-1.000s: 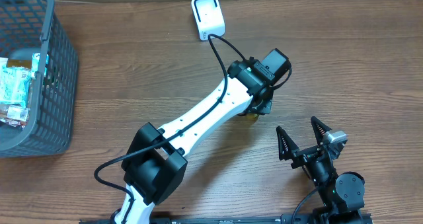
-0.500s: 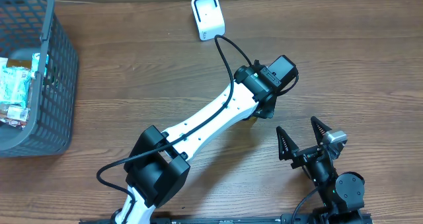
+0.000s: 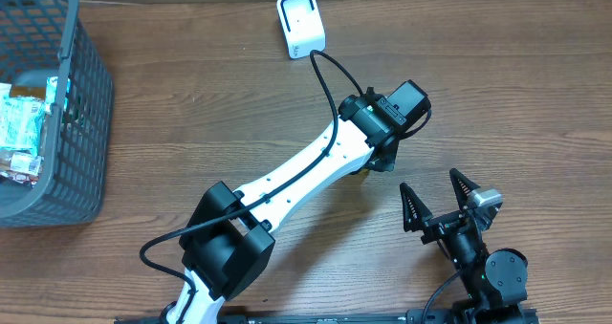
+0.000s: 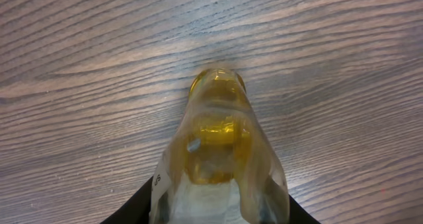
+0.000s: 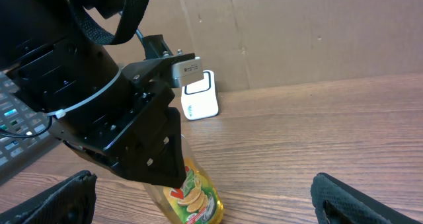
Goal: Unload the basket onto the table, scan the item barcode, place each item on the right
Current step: 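Hold the bottle's label in front of the scanner window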
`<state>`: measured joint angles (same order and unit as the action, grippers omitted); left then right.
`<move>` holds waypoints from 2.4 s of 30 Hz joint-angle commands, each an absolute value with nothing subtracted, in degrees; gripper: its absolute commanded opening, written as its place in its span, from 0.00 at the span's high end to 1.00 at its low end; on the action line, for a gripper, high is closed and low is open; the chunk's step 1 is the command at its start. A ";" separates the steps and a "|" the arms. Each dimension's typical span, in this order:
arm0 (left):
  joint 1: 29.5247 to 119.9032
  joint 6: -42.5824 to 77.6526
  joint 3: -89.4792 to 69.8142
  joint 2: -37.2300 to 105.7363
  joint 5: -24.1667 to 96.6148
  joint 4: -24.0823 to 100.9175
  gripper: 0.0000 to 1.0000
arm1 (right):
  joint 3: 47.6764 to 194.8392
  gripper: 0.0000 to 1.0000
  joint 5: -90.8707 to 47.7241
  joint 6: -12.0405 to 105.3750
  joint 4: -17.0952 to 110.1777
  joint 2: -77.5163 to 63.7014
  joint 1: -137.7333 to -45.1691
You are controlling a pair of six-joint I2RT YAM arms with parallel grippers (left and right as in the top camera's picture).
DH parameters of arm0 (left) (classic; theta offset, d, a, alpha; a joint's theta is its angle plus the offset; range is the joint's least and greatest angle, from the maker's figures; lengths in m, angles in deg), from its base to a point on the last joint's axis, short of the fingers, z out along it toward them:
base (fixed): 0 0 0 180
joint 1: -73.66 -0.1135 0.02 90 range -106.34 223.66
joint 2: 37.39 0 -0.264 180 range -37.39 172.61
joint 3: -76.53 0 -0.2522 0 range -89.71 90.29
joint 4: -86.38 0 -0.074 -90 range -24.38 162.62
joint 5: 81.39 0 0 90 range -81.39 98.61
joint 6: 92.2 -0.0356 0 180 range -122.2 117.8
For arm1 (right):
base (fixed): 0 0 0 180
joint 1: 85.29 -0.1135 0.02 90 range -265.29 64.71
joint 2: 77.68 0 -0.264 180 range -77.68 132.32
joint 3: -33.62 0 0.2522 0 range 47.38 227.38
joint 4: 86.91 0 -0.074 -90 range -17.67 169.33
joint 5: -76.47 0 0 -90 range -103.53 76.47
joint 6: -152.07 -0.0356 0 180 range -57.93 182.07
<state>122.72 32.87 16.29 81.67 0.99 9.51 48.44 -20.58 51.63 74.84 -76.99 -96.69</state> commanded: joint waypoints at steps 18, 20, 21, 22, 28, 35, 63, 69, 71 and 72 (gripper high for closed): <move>122.81 33.79 16.44 81.39 -0.54 9.03 0.20 | 47.85 0.00 -20.03 52.04 75.12 -77.28 -97.17; 122.81 33.79 16.44 81.39 -0.52 9.03 0.10 | 47.85 0.00 -20.05 52.04 75.10 -77.28 -97.17; 122.81 33.79 16.44 81.39 -0.52 9.05 0.05 | 47.85 0.00 -20.05 52.04 75.10 -77.28 -97.17; 122.81 33.79 16.44 81.39 -0.52 9.07 0.05 | 47.85 0.00 -20.03 52.04 75.10 -77.28 -97.17; 122.81 33.81 16.44 81.39 -0.34 9.32 0.12 | 47.85 0.00 -20.05 52.04 75.10 -77.28 -97.17; 122.81 33.81 16.44 81.39 -0.36 10.76 0.28 | 47.85 0.00 -20.05 52.04 75.12 -77.28 -97.17; 122.81 33.81 16.42 81.39 -0.82 12.94 0.65 | 47.85 0.00 -20.05 52.04 75.10 -77.28 -97.17; 122.81 33.79 16.40 81.39 -0.80 12.86 0.71 | 47.85 0.00 -20.05 52.04 75.10 -77.28 -97.17; 122.81 33.76 16.40 81.39 -0.80 12.81 0.56 | 47.85 0.00 -20.05 52.04 75.12 -77.30 -97.17; 122.81 33.55 16.40 81.39 -0.80 12.72 0.55 | 47.85 0.00 -20.03 52.04 75.10 -77.28 -97.17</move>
<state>122.72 33.87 16.29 81.67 -0.01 13.10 48.44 -20.58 51.63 74.84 -76.99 -96.69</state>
